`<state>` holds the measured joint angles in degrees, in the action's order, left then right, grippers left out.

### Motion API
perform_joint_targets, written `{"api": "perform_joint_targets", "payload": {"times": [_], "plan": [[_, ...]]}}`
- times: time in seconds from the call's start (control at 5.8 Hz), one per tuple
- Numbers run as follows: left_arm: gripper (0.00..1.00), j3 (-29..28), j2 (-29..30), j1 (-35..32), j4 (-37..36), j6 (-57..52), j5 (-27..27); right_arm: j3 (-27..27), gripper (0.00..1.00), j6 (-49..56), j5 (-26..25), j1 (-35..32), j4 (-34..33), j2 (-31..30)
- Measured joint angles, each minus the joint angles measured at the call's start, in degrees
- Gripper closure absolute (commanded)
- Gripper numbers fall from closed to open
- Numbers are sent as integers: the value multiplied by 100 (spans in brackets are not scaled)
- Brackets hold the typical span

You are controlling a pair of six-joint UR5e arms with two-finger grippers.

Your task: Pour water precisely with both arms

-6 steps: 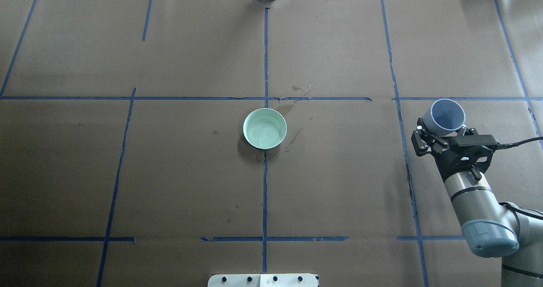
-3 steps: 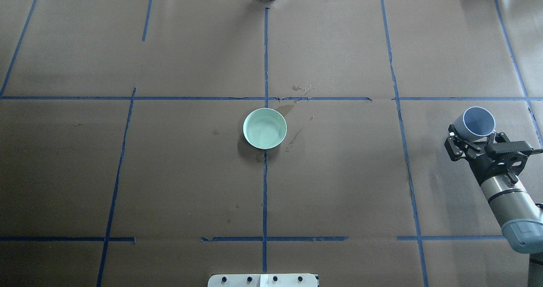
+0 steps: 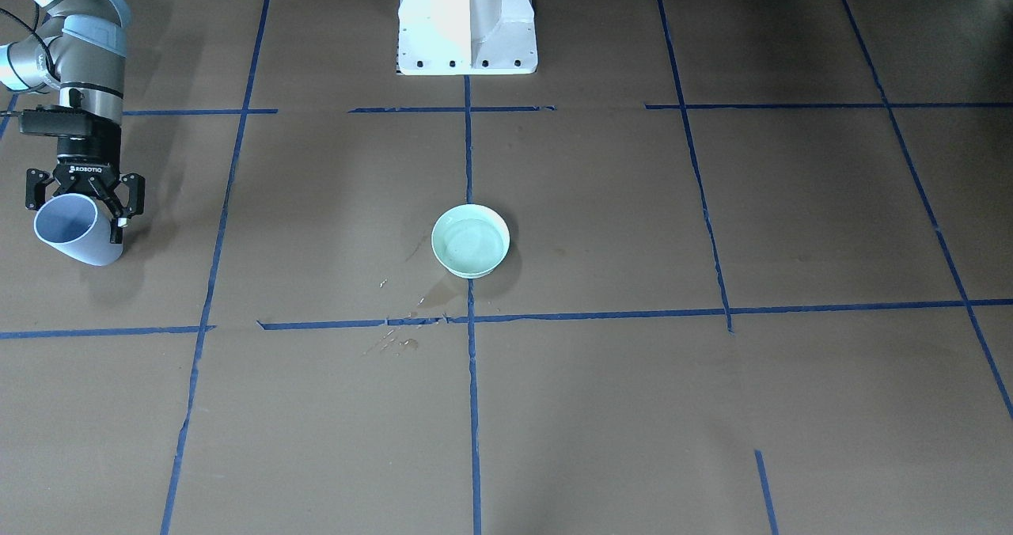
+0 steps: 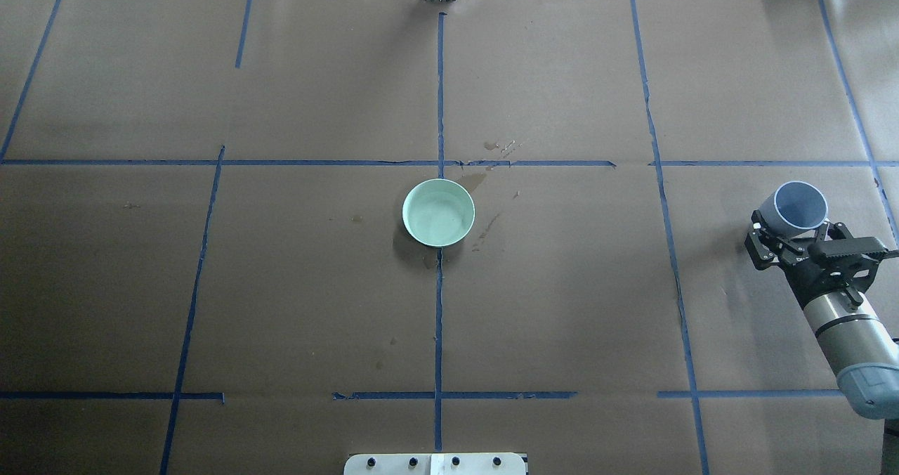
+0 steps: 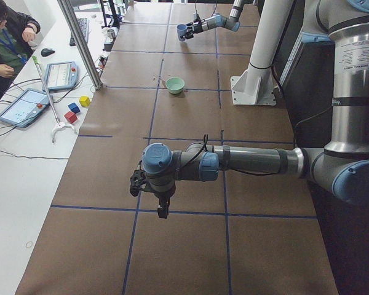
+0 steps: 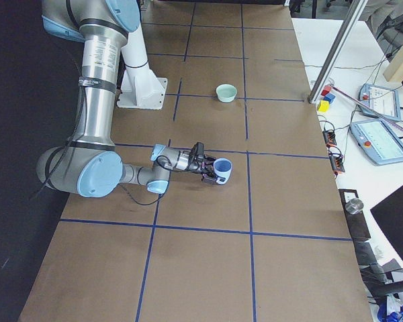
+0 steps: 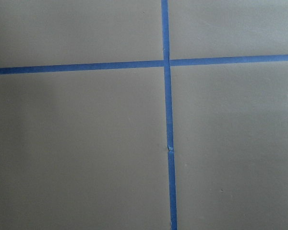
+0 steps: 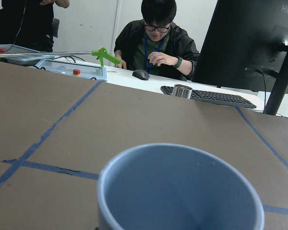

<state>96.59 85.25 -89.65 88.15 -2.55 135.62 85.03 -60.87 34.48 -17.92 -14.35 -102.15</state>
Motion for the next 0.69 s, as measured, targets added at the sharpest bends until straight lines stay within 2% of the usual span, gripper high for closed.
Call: {"api": "perform_joint_targets", "payload": {"times": [0.17,0.34,0.69], "plan": [[0,0,0,0,0,0,0,-6,15,3,4,4,2,17],[0,0,0,0,0,0,2,-3,1,4,3,7,2,43],[0,0,0,0,0,0,11,29,0,-2,-3,-9,2,62]]}}
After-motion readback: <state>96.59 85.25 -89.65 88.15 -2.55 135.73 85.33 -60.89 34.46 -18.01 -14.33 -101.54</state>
